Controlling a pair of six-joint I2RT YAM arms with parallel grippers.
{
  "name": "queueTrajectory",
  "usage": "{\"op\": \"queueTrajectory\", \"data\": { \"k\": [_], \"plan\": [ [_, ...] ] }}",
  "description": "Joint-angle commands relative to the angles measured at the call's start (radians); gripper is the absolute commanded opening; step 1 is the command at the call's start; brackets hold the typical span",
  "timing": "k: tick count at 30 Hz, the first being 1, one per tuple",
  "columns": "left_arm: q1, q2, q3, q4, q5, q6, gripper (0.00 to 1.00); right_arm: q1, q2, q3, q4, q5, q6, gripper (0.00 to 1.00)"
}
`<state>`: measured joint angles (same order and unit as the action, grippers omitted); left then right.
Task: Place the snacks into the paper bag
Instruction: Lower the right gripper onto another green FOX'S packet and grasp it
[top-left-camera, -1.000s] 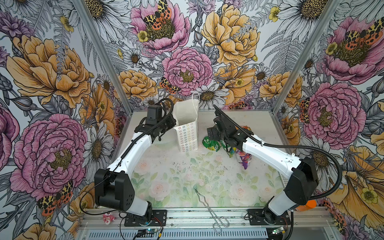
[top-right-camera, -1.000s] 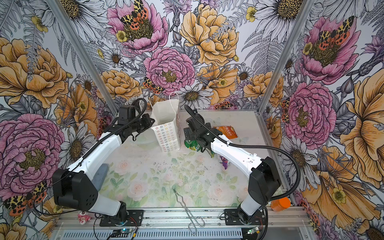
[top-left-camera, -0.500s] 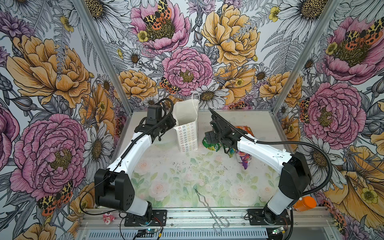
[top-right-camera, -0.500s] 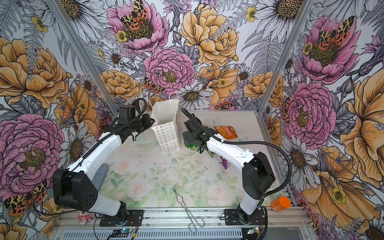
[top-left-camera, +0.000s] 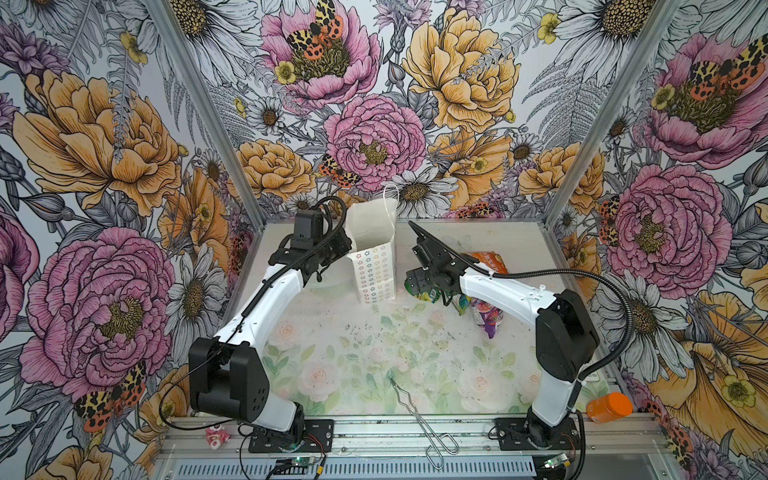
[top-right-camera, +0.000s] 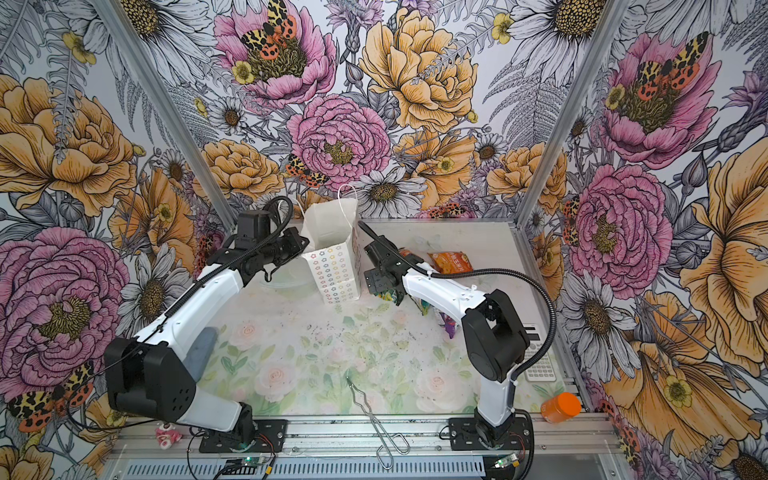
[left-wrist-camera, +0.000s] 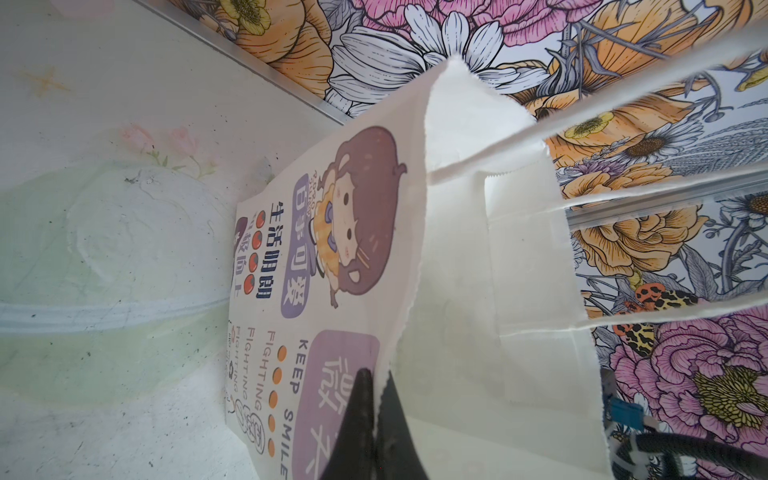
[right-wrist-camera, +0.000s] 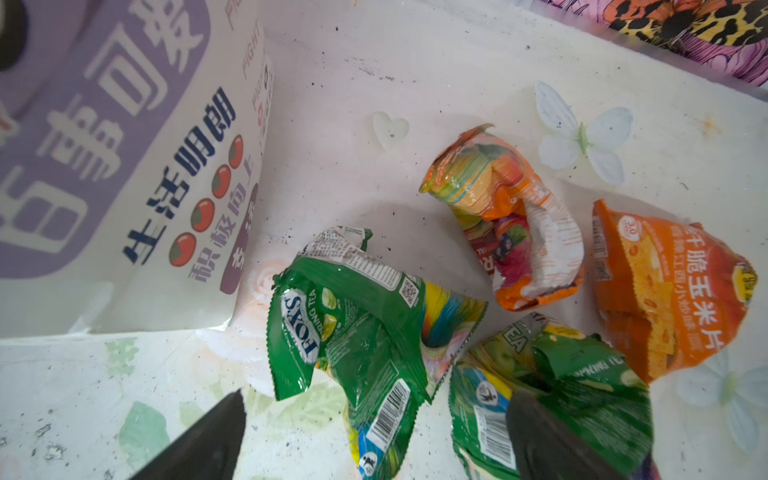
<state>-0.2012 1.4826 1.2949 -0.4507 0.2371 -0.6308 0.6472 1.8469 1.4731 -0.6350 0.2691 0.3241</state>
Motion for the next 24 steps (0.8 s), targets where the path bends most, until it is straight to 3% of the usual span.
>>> {"op": "queueTrajectory", "data": {
  "k": [1, 24],
  "plan": [
    [0.009, -0.019, -0.019, 0.017, 0.01, -0.007, 0.0, -0.01, 0.036, 0.038, -0.01, -0.014, -0.012, 1.0],
    [0.013, -0.011, -0.019, 0.018, 0.016, -0.006, 0.0, -0.033, 0.186, 0.136, -0.031, -0.078, -0.07, 1.0]
  ]
}}
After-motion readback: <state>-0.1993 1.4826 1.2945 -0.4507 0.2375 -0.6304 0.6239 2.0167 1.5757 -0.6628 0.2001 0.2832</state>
